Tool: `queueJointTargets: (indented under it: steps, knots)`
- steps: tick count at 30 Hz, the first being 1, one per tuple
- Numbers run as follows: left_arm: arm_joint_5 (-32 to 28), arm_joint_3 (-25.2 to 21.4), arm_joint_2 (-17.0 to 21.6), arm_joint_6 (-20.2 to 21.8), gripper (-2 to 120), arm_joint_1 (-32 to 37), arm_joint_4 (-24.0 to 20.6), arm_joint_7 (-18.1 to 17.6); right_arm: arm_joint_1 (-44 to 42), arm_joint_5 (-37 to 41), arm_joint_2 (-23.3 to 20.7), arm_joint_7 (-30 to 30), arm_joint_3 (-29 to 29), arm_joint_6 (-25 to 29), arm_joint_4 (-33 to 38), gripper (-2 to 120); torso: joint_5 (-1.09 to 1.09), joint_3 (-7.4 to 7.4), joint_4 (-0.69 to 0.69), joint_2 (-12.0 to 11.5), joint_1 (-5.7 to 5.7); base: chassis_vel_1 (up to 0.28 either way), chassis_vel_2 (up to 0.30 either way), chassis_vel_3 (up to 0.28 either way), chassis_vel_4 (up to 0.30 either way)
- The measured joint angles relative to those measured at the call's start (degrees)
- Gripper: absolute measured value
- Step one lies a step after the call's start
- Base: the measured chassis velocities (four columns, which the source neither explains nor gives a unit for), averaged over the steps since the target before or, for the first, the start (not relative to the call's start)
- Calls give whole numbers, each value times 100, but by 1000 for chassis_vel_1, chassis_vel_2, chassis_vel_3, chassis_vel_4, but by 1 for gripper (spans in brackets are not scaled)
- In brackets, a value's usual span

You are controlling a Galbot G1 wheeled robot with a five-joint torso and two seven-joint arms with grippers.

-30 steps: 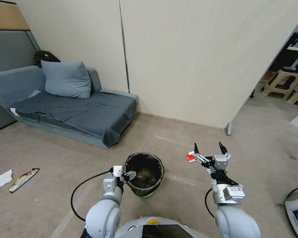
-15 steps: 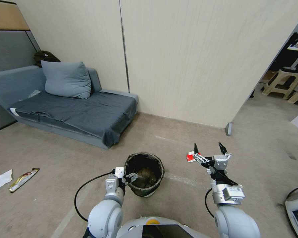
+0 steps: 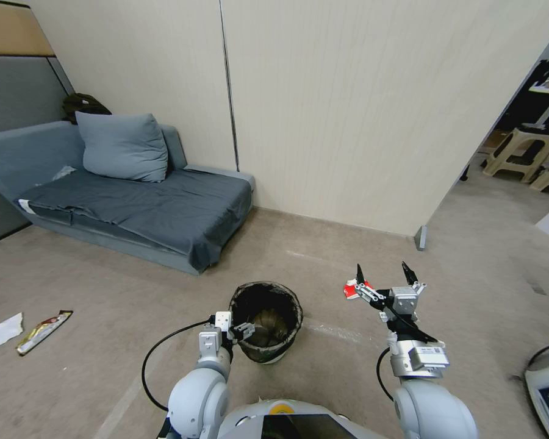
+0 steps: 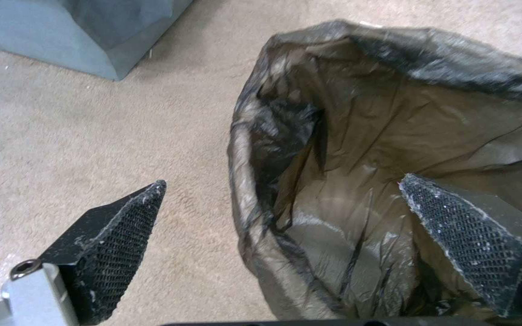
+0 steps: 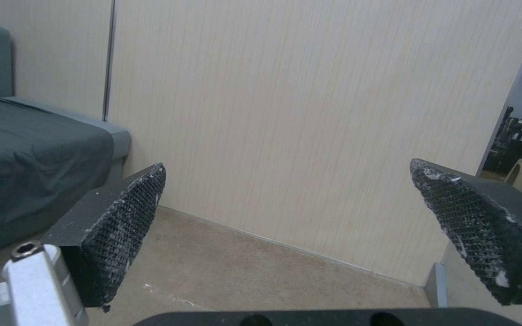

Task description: Pick up the trash bin, then pick up the garbage from the floor and place it into the trash bin.

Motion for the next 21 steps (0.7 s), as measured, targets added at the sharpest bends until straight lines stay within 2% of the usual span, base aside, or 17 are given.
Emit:
queueJointTargets:
  steps: [21]
  knots:
    - [-210, 14, -44, -9, 100, -57, 539, -115, -12, -50, 0, -23, -11, 81, -32, 100, 0, 0, 0, 0, 0, 0, 0, 0, 0]
